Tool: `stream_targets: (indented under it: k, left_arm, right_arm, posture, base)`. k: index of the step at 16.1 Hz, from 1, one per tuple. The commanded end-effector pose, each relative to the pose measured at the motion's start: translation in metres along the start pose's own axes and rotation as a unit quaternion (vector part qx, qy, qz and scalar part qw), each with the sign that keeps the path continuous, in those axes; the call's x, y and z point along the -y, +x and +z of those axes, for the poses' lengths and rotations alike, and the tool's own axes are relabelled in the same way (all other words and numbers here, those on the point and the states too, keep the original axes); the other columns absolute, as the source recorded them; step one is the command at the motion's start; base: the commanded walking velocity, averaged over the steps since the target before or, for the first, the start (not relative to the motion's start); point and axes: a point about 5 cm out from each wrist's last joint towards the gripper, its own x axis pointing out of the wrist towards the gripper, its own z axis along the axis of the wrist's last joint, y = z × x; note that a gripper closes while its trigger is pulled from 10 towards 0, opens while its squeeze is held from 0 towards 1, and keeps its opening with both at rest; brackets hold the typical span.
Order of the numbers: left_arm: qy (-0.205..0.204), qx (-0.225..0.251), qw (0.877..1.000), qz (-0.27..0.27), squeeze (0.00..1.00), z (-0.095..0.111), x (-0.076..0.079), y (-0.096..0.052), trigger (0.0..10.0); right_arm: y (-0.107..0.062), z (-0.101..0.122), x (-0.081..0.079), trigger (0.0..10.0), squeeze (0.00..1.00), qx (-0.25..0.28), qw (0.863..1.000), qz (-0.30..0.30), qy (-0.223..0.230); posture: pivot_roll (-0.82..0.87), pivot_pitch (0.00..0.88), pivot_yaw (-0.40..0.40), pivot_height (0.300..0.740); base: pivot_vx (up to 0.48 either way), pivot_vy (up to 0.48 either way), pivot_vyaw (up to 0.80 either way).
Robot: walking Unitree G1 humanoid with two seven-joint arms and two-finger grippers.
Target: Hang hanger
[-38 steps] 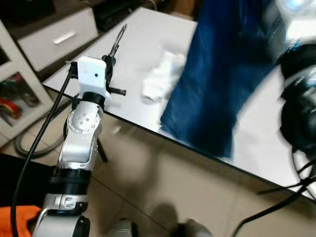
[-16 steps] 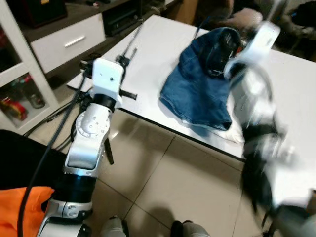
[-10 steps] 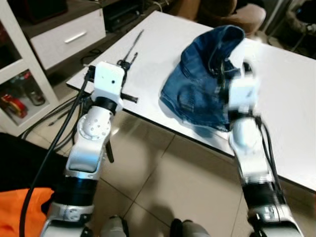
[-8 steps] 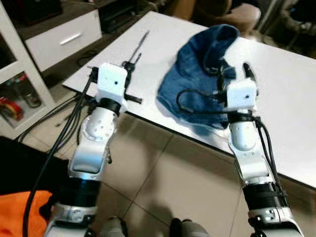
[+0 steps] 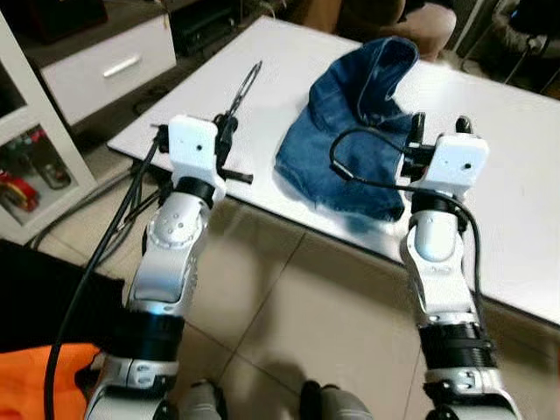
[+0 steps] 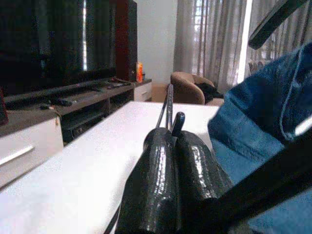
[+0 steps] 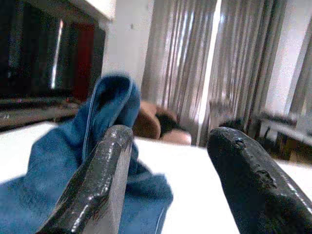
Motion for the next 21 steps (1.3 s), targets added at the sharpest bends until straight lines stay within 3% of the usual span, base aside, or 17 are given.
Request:
stream_targets:
  k: [1,8,13,16,21]
  left_arm:
    - [0.002,-0.004,1.000,-0.007,0.00,-0.003,0.002,0.000,10.0]
    - [0.009,-0.006,1.000,-0.010,0.00,-0.006,0.002,0.001,10.0]
    - [0.017,-0.006,0.999,-0.047,0.00,-0.011,0.001,-0.002,10.0]
    - [-0.002,-0.023,0.999,-0.046,0.00,-0.020,-0.010,-0.007,10.0]
    - [-0.053,-0.050,0.997,-0.039,0.00,-0.038,-0.010,-0.016,10.0]
  right_arm:
    - [0.002,-0.006,0.006,10.0,0.00,-0.021,1.000,-0.014,0.009]
    - [0.006,-0.010,-0.001,10.0,0.00,-0.028,0.999,0.034,-0.008]
    - [0.015,-0.013,0.007,10.0,0.00,-0.043,0.998,0.053,0.006]
    - [0.021,-0.010,0.015,10.0,0.00,-0.037,0.998,0.047,0.009]
    - [-0.001,-0.027,0.010,10.0,0.00,-0.069,0.994,0.081,-0.006]
  posture:
    - [-0.05,0.110,-0.059,0.740]
    - [-0.05,0.112,-0.054,0.740]
    - [-0.05,0.114,-0.045,0.740]
    - [-0.05,0.107,-0.041,0.740]
    - [-0.06,0.096,-0.048,0.740]
  base:
    - [-0.300,0.000,0.00]
    - [-0.297,0.000,0.00]
    - [0.000,0.000,0.00]
    - [0.000,0.000,0.00]
    - [0.000,0.000,-0.63]
